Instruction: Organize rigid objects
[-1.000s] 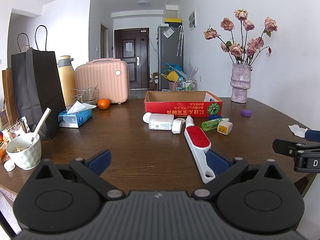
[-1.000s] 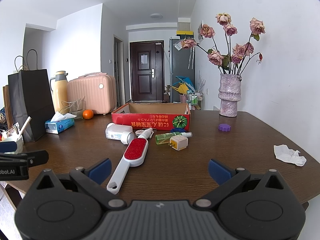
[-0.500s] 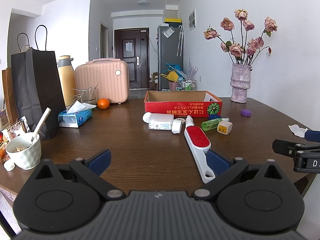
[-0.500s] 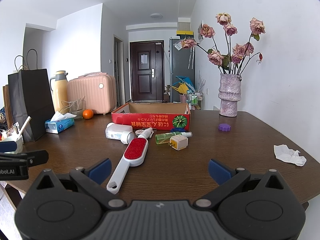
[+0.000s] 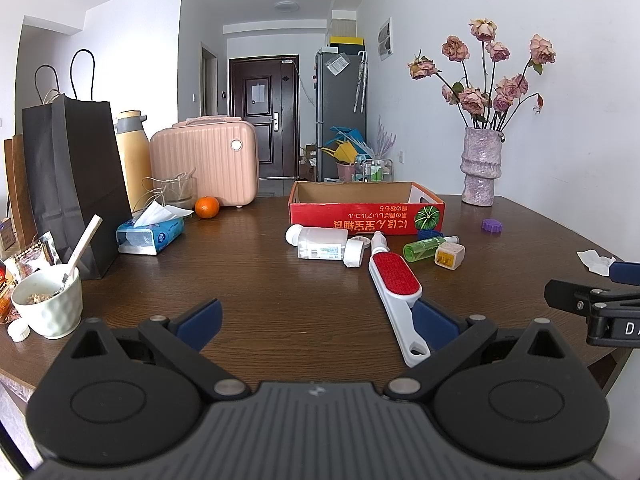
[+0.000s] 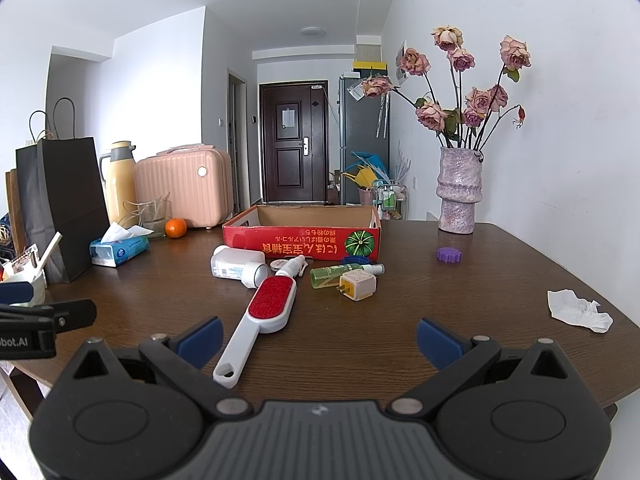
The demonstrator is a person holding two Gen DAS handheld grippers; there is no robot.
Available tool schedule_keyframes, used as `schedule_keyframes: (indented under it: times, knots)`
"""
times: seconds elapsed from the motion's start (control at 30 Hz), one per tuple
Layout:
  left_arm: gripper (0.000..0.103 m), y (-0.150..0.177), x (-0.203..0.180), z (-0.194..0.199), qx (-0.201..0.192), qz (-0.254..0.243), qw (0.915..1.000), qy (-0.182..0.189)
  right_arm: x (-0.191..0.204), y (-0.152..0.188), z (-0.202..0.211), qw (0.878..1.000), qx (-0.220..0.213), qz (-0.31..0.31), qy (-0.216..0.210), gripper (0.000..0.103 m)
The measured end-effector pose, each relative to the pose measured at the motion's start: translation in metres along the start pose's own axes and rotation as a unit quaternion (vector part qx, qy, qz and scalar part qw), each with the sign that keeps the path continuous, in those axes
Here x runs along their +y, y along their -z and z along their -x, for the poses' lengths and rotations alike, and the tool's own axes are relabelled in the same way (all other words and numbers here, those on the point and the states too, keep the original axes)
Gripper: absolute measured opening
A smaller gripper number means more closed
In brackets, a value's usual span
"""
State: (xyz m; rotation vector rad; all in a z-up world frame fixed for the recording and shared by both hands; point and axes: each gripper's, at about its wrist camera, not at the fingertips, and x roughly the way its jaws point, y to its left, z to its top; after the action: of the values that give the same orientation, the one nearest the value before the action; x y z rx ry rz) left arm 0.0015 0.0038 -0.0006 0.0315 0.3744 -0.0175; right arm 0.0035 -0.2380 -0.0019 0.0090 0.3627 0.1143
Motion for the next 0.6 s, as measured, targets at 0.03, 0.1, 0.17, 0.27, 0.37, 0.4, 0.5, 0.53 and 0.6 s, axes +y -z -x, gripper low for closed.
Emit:
schedule_keyframes:
  times: [0.03, 0.1, 0.17, 0.27, 0.37, 0.4, 0.5, 0.53, 0.6]
  knots:
    - [0.103, 0.000, 0.000, 0.000, 0.000, 0.000, 1.0000, 0.000, 0.000, 0.000, 0.000, 1.000, 0.000, 0.000, 0.000, 0.103]
    - [0.103, 0.000, 0.000, 0.000, 0.000, 0.000, 1.0000, 0.001, 0.003, 0.002, -0.003, 1.000, 0.000, -0.001, -0.001, 0.103]
    - [0.103, 0.001, 0.001, -0.003, 0.004, 0.001, 1.0000, -0.001, 0.004, 0.004, -0.006, 1.000, 0.001, -0.002, 0.000, 0.103]
    - [0.103, 0.000, 0.003, -0.009, 0.013, 0.004, 0.9999, -0.006, 0.007, 0.009, -0.013, 1.000, 0.003, -0.001, -0.003, 0.103]
    - [0.103, -0.001, 0.005, -0.016, 0.015, 0.009, 0.9998, -0.008, 0.005, 0.007, -0.016, 1.000, 0.003, -0.004, -0.004, 0.103]
    - [0.103, -0.001, 0.005, -0.019, 0.016, 0.009, 0.9998, -0.008, 0.004, 0.004, -0.018, 1.000, 0.003, -0.005, -0.006, 0.103]
    - [0.103, -0.004, 0.003, -0.030, 0.020, 0.009, 0.9998, -0.005, 0.003, 0.002, -0.024, 1.000, 0.006, -0.004, -0.006, 0.103]
    - [0.103, -0.005, 0.003, -0.033, 0.021, 0.008, 0.9997, -0.004, 0.003, 0.001, -0.027, 1.000, 0.007, -0.004, -0.006, 0.103]
    - [0.103, -0.006, 0.002, -0.040, 0.024, 0.007, 0.9997, -0.003, 0.003, -0.001, -0.033, 1.000, 0.010, -0.005, -0.006, 0.103]
